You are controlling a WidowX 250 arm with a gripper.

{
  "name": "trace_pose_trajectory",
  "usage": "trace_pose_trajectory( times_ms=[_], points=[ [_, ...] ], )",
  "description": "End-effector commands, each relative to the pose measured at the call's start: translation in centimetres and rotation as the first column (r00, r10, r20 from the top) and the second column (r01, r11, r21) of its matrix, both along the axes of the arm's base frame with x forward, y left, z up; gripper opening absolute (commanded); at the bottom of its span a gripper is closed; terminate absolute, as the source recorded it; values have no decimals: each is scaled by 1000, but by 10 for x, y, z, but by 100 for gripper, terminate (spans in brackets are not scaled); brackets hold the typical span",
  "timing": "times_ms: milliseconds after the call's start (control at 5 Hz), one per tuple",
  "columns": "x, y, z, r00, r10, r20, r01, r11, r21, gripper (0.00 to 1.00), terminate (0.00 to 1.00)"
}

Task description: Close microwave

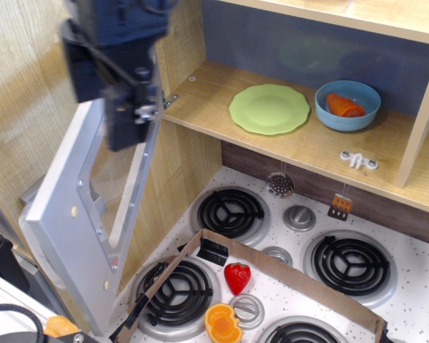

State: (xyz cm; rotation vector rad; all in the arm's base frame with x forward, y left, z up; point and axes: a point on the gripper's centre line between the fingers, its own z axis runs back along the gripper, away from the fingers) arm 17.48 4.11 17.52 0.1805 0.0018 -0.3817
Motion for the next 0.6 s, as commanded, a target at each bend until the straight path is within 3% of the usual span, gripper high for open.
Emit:
trace_pose_trajectory(
  times_ms=[0,400],
  points=[
    [-22,21,19,999,-26,-37,29,996,86,100,0],
    [-48,36,14,999,3,-49,3,993,118,100,0]
  ],
)
